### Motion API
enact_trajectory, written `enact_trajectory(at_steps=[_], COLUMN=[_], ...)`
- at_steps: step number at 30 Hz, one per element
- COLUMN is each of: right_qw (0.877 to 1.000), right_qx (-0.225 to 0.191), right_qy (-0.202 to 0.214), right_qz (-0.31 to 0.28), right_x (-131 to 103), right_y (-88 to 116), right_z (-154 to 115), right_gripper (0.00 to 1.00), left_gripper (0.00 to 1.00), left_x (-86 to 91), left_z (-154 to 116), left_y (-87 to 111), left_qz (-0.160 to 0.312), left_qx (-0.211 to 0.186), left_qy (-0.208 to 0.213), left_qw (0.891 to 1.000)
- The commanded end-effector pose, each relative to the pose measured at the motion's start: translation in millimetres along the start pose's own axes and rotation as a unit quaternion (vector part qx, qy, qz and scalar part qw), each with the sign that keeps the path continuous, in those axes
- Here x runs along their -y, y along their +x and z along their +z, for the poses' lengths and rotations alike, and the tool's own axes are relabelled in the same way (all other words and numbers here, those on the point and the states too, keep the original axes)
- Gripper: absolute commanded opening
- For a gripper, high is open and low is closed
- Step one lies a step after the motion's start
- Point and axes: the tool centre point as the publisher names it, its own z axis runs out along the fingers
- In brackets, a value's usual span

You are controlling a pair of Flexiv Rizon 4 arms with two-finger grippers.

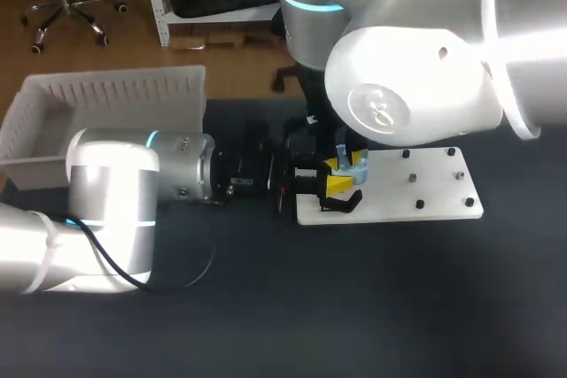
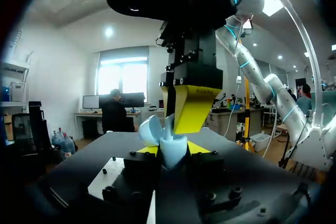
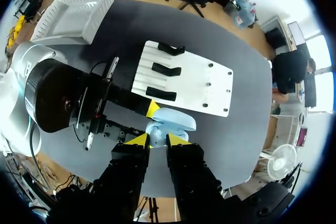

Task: Pick up each earbud case from the left stands, insert the matching earbuds, close the lid, and place the case in the box.

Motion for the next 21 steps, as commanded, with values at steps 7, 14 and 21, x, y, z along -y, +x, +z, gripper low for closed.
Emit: enact_trajectory(at_steps=[7,14,21], right_qw=[1.000,0.992,0.968], right_qx=[0.019,0.030,0.012], right_qy=[-0.012,-0.020,-0.056], right_qz=[0.006,0.119,0.245], right_x=[6.2,43.7,80.3], right_y=[5.0,-12.4,-36.9], right_z=[-23.6,-29.7,-20.3], right_gripper=[0.87,1.00,1.00], left_gripper=[0.00,0.00,0.00], left_x=[-0.3,-0.3,-0.3], left_z=[0.0,0.0,0.0], left_y=[-0.3,-0.3,-0.3], left_qz=[-0.001,-0.001,-0.001], left_qx=[-0.001,-0.001,-0.001], left_qy=[0.001,0.001,0.001], left_qw=[1.000,1.000,1.000])
